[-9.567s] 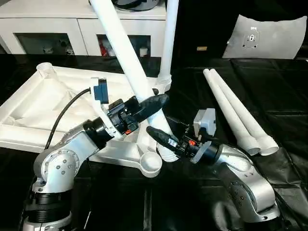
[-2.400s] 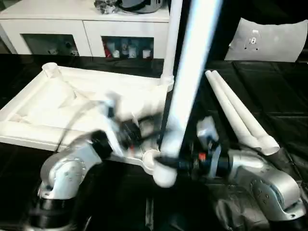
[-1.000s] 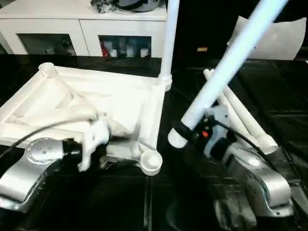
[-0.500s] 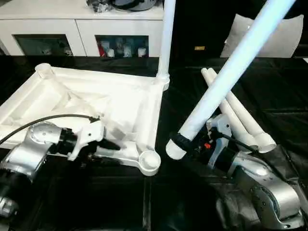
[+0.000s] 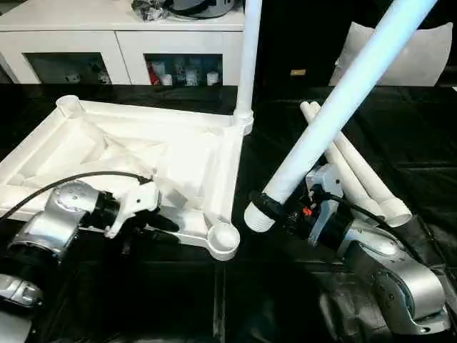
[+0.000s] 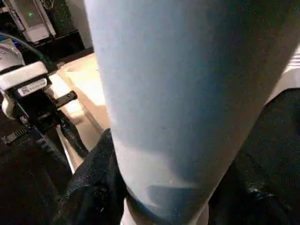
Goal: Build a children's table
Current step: Rotate table base
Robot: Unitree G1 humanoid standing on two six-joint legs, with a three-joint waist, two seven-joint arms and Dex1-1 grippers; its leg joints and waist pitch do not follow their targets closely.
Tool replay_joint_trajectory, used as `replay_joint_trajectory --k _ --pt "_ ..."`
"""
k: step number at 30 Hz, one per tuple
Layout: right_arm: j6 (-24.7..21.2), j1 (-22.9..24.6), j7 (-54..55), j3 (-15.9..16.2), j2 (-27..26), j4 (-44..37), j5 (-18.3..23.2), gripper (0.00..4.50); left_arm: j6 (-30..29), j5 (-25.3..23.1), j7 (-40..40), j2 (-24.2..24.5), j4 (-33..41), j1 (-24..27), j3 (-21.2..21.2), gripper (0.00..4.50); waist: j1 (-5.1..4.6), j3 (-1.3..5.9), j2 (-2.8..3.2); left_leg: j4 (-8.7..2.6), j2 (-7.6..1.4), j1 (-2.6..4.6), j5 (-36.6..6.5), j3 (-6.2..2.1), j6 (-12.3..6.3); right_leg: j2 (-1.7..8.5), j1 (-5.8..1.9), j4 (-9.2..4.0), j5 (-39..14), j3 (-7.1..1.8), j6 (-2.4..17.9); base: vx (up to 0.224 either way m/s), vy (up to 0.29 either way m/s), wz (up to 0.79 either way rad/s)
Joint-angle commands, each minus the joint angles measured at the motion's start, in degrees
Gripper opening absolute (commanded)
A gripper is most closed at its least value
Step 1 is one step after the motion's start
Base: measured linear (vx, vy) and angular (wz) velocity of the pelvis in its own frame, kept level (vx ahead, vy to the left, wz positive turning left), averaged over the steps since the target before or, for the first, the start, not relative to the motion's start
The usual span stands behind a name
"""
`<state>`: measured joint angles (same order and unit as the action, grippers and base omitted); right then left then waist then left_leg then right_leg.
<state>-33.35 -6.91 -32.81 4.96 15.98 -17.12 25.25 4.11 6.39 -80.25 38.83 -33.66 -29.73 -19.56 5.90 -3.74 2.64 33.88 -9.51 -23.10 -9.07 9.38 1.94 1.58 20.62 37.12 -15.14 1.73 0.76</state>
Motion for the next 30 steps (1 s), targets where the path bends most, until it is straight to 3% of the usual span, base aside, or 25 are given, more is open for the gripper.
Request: replay_joint_trajectory --k 1,3,7,10,13,15,16,18,19,21,28,29,30 --pt "-0.46 -1.60 0.58 0.45 -0.18 -0.29 0.29 1.91 -0.82 0.64 1.18 -0.95 0.53 -0.31 0.79 0.69 0.15 4.28 1.23 -3.71 -4.08 2.32 -11.40 -1.73 2.17 6.88 -1.50 -3.74 7.47 -2.77 12.97 0.000 0.000 0.00" --pt "-1.97 -2.30 1.34 0.88 -0.24 -0.43 0.15 1.91 -3.65 2.08 2.04 -2.52 2.66 0.12 1.57 0.45 0.33 4.32 1.63 -3.72 -4.10 2.39 -11.80 -1.76 2.37 6.90 -1.49 -3.75 6.21 -2.77 12.88 0.000 0.000 0.00" --pt "-3.86 -3.46 2.01 1.62 0.13 0.34 -0.70 1.91 -8.60 2.88 7.30 -6.77 7.72 1.74 2.03 0.23 0.53 4.35 1.64 -3.47 -4.09 2.11 -10.41 -1.56 1.77 7.01 -1.54 -3.76 5.66 -2.87 12.86 0.000 0.000 0.00" --pt "-3.37 -4.97 1.78 2.76 0.58 2.69 -2.63 1.91 -9.03 0.57 11.31 -9.22 8.76 2.37 1.02 0.13 0.33 4.38 1.41 -3.27 -3.78 1.71 -8.92 -1.58 0.93 6.88 -1.79 -3.89 6.10 -2.85 12.32 0.000 0.000 0.00" --pt "-2.98 -6.42 1.33 3.78 1.40 5.10 -4.34 1.91 -10.66 -0.81 14.68 -11.85 11.07 3.44 0.19 0.02 -0.29 3.91 0.72 -3.24 -3.77 1.66 -8.42 -1.43 -0.09 6.79 -1.69 -4.24 4.36 -2.92 11.84 0.000 0.000 0.00" --pt "-2.58 -7.20 1.40 4.39 2.00 6.10 -5.22 1.91 -12.57 -1.93 17.07 -13.08 13.78 4.47 0.09 0.00 -0.32 3.85 0.75 -3.21 -3.76 1.64 -8.15 -1.44 -0.59 6.69 -1.65 -4.32 2.92 -2.93 11.40 0.000 0.000 0.00" --pt "-2.17 -7.76 1.36 4.85 2.27 6.66 -5.84 1.91 -13.38 -2.24 17.48 -13.21 15.33 4.95 0.04 0.00 -0.34 3.70 0.48 -3.27 -3.84 1.65 -7.92 -1.44 -0.99 6.71 -1.56 -4.36 2.28 -2.93 11.20 0.000 0.000 0.00" --pt "-1.52 -8.45 1.24 4.95 2.49 7.83 -6.35 1.91 -13.17 -3.01 17.97 -12.85 18.04 5.98 -0.31 0.00 -0.65 3.58 0.58 -3.41 -3.89 1.68 -8.33 -1.51 -1.26 6.60 -1.42 -4.54 0.79 -2.86 11.08 0.000 0.000 0.00" --pt "-0.86 -8.73 1.13 4.95 2.81 8.54 -6.83 1.91 -12.30 -3.85 18.16 -12.30 18.84 6.47 -0.67 0.00 -0.82 3.47 0.25 -3.44 -3.80 1.56 -8.22 -1.43 -1.45 6.49 -1.45 -4.65 0.71 -2.90 10.94 0.000 0.000 0.00" --pt "-0.14 -9.34 0.76 4.89 3.00 9.85 -7.32 1.91 -10.28 -4.59 17.56 -11.31 19.38 6.98 -1.11 0.00 -0.64 3.60 0.34 -3.33 -3.79 1.61 -7.79 -1.46 -1.69 6.59 -1.40 -4.57 1.00 -2.92 10.70 0.000 0.000 0.00" --pt "-0.39 -9.77 -2.04 6.33 3.98 11.99 -7.41 1.91 -12.08 -2.29 16.49 -11.12 21.22 7.95 0.80 0.00 -0.70 3.61 -0.10 -3.32 -3.71 1.60 -7.13 -1.27 -2.34 6.47 -1.31 -4.57 1.77 -2.93 10.59 0.000 0.000 0.00" --pt "-0.46 -9.73 -2.41 6.57 4.04 12.20 -7.31 1.91 -12.42 -1.96 16.33 -11.12 21.39 8.09 1.07 0.00 -0.77 3.63 -0.45 -3.35 -3.72 1.56 -6.99 -1.21 -2.48 6.45 -1.35 -4.56 1.85 -2.92 10.63 0.000 0.000 0.00" --pt "-0.42 -9.63 -2.74 6.75 4.12 12.31 -7.24 1.91 -12.57 -1.54 16.21 -11.19 21.30 8.15 1.41 0.00 -0.73 3.64 -0.28 -3.32 -3.66 1.49 -6.70 -1.23 -2.60 6.49 -1.36 -4.51 1.77 -2.90 10.60 0.000 0.000 0.00"
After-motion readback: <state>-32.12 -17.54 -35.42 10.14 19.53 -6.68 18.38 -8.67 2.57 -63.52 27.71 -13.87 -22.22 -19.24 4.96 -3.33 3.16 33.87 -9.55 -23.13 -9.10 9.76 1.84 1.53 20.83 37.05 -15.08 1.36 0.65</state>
